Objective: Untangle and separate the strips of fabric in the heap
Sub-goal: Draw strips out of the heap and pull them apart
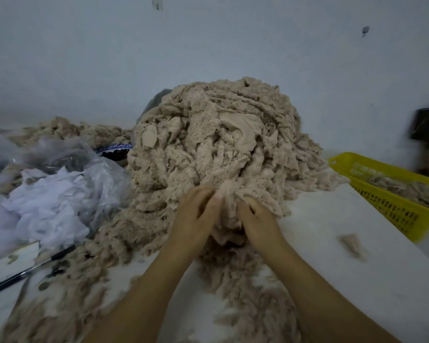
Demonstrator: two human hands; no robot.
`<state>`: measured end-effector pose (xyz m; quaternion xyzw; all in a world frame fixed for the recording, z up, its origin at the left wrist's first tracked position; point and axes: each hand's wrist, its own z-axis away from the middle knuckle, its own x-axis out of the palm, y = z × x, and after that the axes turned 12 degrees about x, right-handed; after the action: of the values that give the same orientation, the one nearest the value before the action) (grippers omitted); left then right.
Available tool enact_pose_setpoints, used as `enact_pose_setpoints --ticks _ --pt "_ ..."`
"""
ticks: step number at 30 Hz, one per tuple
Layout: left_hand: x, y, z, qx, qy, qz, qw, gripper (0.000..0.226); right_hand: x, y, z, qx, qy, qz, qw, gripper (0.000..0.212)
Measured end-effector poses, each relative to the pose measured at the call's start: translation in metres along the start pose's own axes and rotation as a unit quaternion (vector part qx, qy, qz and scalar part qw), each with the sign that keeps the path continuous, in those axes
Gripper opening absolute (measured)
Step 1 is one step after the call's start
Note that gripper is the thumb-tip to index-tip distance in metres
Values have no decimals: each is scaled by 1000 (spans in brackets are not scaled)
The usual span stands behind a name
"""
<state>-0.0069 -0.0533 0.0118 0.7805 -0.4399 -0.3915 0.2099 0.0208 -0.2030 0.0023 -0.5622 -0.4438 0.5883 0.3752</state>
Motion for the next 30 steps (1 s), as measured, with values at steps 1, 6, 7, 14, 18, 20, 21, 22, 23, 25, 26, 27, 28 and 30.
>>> enact_pose_setpoints --ticks 1,6,7,14,18,20,21,22,23,25,26,27,28,30 --pt "4 3 -2 13 -24 -14 1000 33 -3 -3 -2 23 -3 -21 1000 32" --pt "19 4 -17 -47 -9 32 998 44 -15 -5 -9 25 5 -113 993 44" --pt "18 3 -20 -106 16 95 990 43 -18 -1 -9 4 20 -106 994 41" --pt "8 -9 -20 -236 110 607 751 39 -26 31 -15 -71 104 75 989 60" --pt "4 -15 -14 -217 96 683 691 34 -28 34 -19 -49 99 55 992 62" --pt "5 -14 -12 -218 62 700 678 43 -28 35 -21 -37 112 39 992 59" --pt "5 -14 -11 -219 46 691 687 44 -29 35 -22 -35 118 41 992 51" --pt "5 -14 -11 -223 36 668 709 43 -30 34 -23 -37 127 52 990 39" --pt "5 -14 -11 -226 31 634 739 41 -31 33 -23 -41 140 61 987 27" --pt "8 -12 -10 -239 23 535 810 37 -32 31 -22 -56 171 44 983 22" --pt "10 -11 -9 -244 18 455 856 38 -30 30 -20 -70 180 27 981 24" --pt "12 -10 -8 -239 9 365 900 35 -29 27 -17 -87 184 14 979 25" --pt "14 -8 -6 -215 -10 280 936 33 -26 24 -15 -105 184 8 977 27" --pt "18 -3 -3 -149 -74 198 966 24 -23 21 -13 -125 179 13 976 34"
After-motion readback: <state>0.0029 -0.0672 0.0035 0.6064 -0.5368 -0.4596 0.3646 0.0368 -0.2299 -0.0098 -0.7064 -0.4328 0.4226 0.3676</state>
